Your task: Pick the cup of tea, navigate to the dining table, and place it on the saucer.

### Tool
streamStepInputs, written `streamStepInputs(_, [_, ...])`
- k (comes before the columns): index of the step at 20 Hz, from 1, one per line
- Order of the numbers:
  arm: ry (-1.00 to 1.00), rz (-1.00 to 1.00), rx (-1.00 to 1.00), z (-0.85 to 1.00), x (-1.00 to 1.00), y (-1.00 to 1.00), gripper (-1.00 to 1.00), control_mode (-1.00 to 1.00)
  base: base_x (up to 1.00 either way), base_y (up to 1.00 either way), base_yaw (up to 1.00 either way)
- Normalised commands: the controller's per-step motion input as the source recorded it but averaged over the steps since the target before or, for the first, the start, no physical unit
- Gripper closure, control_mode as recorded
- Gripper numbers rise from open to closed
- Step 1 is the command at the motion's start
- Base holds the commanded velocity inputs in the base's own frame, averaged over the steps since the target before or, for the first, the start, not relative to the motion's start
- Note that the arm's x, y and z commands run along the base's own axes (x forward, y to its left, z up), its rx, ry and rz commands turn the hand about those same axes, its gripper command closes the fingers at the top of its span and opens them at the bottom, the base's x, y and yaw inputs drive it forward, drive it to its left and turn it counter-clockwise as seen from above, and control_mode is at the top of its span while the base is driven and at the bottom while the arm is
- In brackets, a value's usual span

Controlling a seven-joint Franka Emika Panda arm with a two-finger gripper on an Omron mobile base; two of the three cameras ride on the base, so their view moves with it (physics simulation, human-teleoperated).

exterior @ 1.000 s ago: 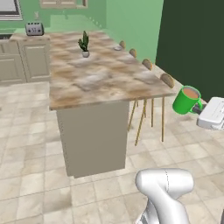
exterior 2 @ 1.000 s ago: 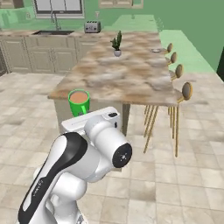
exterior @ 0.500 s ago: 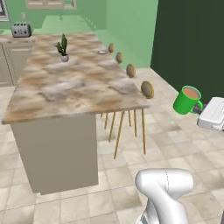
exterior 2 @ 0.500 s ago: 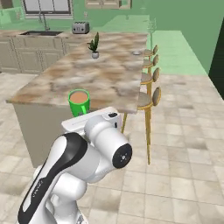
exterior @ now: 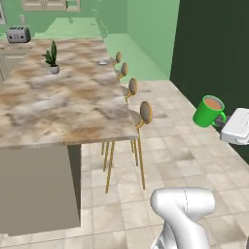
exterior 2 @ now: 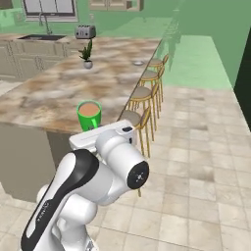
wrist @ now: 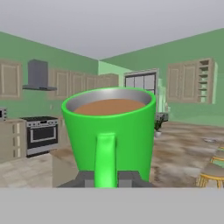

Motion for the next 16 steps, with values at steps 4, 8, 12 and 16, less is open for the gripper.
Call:
streamStepInputs(4, [0.00,0.00,0.00,0.00,0.00,0.00,1.00,1.00,0.59,-0.76,0.23])
streamStepInputs(8, [0.00,0.00,0.00,0.00,0.00,0.00,1.00,1.00,0.60,-0.69,0.24])
streamStepInputs(12, [0.00,0.00,0.00,0.00,0.00,0.00,1.00,1.00,0.65,-0.64,0.25])
streamStepInputs(16, [0.00,0.00,0.00,0.00,0.00,0.00,1.00,1.00,0.69,-0.65,0.27])
